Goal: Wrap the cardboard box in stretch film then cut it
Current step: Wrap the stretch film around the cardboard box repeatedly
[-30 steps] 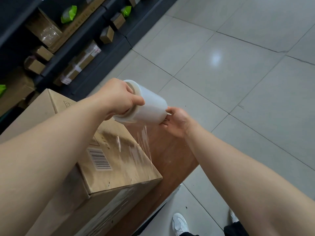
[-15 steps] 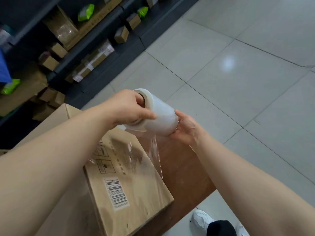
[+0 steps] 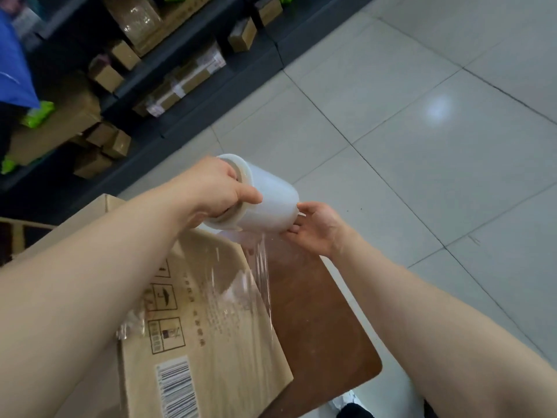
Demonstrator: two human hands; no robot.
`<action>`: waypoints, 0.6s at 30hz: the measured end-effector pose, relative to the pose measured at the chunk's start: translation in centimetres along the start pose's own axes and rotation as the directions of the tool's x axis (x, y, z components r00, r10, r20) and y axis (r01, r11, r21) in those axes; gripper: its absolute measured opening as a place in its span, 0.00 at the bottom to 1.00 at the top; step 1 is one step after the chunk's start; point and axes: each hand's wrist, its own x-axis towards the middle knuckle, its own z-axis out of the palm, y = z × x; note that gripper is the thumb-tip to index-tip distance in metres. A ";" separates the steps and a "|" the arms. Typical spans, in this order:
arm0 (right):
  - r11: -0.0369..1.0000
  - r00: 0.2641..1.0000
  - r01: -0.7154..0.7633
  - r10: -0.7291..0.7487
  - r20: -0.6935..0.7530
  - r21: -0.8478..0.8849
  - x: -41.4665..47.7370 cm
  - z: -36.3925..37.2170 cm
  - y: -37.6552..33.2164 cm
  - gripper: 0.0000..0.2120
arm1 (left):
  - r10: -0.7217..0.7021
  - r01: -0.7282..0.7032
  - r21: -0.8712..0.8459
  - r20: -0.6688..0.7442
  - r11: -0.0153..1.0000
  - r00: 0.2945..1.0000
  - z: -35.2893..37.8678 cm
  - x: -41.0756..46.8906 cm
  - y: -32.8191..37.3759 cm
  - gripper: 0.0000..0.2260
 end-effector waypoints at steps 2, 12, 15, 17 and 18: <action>0.998 1.000 -0.031 0.031 -0.006 -0.056 0.8 0.7 -0.6 0.12 | 0.007 -0.006 0.102 -0.013 0.995 1.000 -0.3 0.3 0.0 0.13; 0.944 0.990 -0.119 0.136 0.037 -0.309 5.0 3.9 -1.8 0.22 | -0.059 0.053 0.320 0.010 0.946 0.998 -1.8 2.4 -0.5 0.13; 0.944 0.986 -0.139 0.158 0.043 -0.300 5.7 4.4 -1.9 0.23 | -0.132 0.135 0.161 -0.032 0.978 0.991 -2.4 3.3 -0.7 0.19; 0.951 0.984 -0.148 0.169 0.055 -0.271 6.2 4.6 -2.0 0.23 | -0.245 0.235 -0.117 -0.072 0.965 0.967 -2.9 4.3 -1.2 0.18; 0.954 0.982 -0.157 0.178 0.061 -0.255 6.4 4.6 -2.1 0.22 | -0.309 0.281 -0.261 -0.072 0.923 0.948 -3.1 4.7 -1.4 0.17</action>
